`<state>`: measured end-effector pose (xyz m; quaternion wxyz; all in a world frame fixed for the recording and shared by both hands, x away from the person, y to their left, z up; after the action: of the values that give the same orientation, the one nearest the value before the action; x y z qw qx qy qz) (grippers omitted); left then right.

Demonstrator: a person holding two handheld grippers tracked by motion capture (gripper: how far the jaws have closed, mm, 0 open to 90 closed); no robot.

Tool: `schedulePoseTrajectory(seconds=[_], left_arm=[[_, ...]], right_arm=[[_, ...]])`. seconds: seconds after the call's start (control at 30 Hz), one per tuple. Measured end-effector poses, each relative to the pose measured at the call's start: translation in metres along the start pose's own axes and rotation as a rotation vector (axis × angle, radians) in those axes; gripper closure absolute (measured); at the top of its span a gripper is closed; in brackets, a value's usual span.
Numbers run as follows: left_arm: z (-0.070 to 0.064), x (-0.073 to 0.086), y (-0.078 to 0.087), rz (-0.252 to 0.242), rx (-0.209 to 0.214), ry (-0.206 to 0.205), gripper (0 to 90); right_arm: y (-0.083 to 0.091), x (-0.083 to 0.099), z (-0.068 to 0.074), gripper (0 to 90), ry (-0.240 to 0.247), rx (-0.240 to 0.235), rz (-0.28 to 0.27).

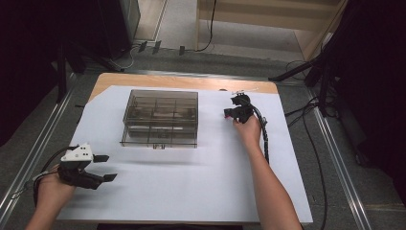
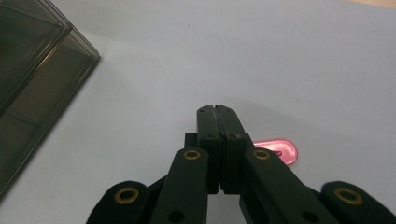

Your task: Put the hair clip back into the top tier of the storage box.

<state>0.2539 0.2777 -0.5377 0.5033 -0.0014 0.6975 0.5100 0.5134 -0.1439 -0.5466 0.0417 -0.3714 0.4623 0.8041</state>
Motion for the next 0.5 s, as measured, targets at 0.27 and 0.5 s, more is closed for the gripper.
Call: schedulePoseTrajectory(seconds=[0.27,0.5], left_arm=[[-0.0007,0.0005,0.001,-0.001,0.0,-0.001,26.6],[-0.0007,-0.0011,0.0004,-0.004,0.004,-0.009,26.6]], right_arm=[[-0.0023,0.0044,-0.001,89.5,0.004,0.009,0.032],[-0.0016,0.008,-0.001,89.4,0.005,0.006,0.049]])
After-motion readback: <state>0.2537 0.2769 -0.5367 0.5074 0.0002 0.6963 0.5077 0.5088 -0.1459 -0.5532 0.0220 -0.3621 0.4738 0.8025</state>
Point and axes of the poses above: each handheld gripper's, and its own axes: y roughly backward along the jaws, x roughly out of its underside, z roughly to its left, the point moved 6 cm from there along -y, roughly forward along the jaws, and after that the axes turned 9 degrees about -x, right-handed, at the moved point
